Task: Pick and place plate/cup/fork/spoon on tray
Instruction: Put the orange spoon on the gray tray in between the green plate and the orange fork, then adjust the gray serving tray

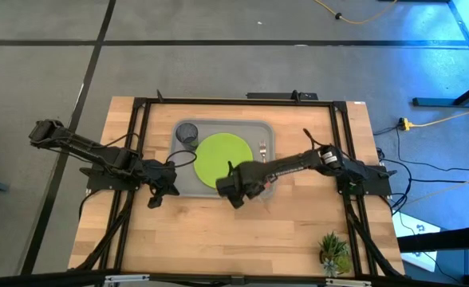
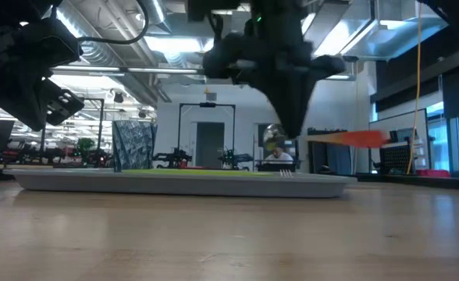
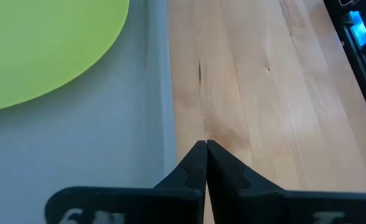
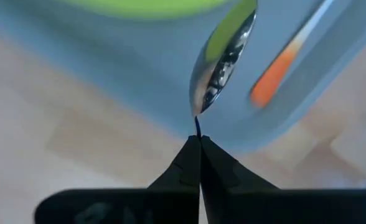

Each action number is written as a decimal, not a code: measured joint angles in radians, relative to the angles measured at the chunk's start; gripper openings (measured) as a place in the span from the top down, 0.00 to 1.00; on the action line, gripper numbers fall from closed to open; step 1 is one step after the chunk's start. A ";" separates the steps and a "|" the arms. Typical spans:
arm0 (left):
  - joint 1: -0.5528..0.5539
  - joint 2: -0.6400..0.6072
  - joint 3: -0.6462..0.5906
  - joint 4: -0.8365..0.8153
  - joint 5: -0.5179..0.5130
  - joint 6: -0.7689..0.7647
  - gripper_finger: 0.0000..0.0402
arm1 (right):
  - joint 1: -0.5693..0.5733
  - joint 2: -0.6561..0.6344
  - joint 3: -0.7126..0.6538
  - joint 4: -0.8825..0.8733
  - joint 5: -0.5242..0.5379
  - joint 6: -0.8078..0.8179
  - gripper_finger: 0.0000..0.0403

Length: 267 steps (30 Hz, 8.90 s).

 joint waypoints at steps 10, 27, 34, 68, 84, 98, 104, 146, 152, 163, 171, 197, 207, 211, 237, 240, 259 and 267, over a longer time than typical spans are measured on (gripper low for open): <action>0.000 0.000 0.000 0.000 0.000 0.003 1.00 | -0.171 -0.001 0.000 -0.002 0.091 -0.049 1.00; 0.008 0.000 0.000 0.000 0.037 0.076 1.00 | -0.331 -0.001 0.000 0.112 0.078 -0.116 1.00; 0.008 -0.014 0.000 -0.008 0.038 0.096 1.00 | -0.342 -0.003 -0.051 0.124 0.081 -0.103 1.00; 0.008 -0.092 0.000 -0.080 -0.036 0.107 1.00 | -0.349 -0.004 -0.222 0.273 0.081 -0.049 1.00; 0.008 -0.092 0.000 -0.080 -0.057 0.103 1.00 | -0.350 -0.002 -0.228 0.278 0.065 -0.044 0.91; 0.008 -0.092 0.000 -0.080 -0.063 0.096 1.00 | -0.346 -0.008 -0.081 0.197 0.216 -0.139 0.90; 0.008 -0.092 0.000 -0.080 -0.071 0.070 1.00 | -0.395 -0.008 -0.080 0.349 0.210 -0.258 0.98; 0.008 -0.092 0.000 -0.075 -0.192 -0.053 1.00 | -0.486 0.047 -0.084 0.356 0.019 -0.416 1.00; 0.008 -0.092 0.000 -0.075 -0.194 -0.053 1.00 | -0.486 0.046 -0.124 0.334 0.018 -0.409 1.00; 0.008 -0.092 0.000 -0.076 -0.194 -0.053 1.00 | -0.483 0.046 -0.134 0.325 0.020 -0.407 1.00; 0.008 -0.092 0.000 -0.076 -0.194 -0.053 1.00 | -0.467 0.037 -0.134 0.326 0.031 -0.410 1.00; 0.008 -0.103 0.057 -0.028 -0.177 -0.083 1.00 | -0.362 -0.132 -0.134 0.309 0.113 -0.511 1.00; 0.008 -0.104 0.249 -0.044 -0.232 -0.020 1.00 | -0.215 -0.389 -0.134 0.345 0.200 -0.705 1.00; 0.008 -0.104 0.335 -0.056 -0.270 0.033 1.00 | -0.139 -0.481 -0.134 0.376 0.200 -0.785 1.00; 0.008 -0.098 0.455 -0.323 -0.408 -0.106 1.00 | 0.122 -0.733 -0.298 0.335 0.454 -0.570 1.00; 0.007 -0.050 0.455 -0.385 -0.393 -0.158 1.00 | 0.068 -0.734 -0.435 0.455 0.390 -0.498 1.00; -0.033 0.257 0.212 -0.212 -0.381 -0.522 1.00 | -0.072 -0.731 -1.103 1.094 0.147 -0.357 1.00; -0.032 0.394 0.184 -0.195 -0.425 -0.530 1.00 | -0.071 -0.661 -1.182 1.258 0.089 -0.352 1.00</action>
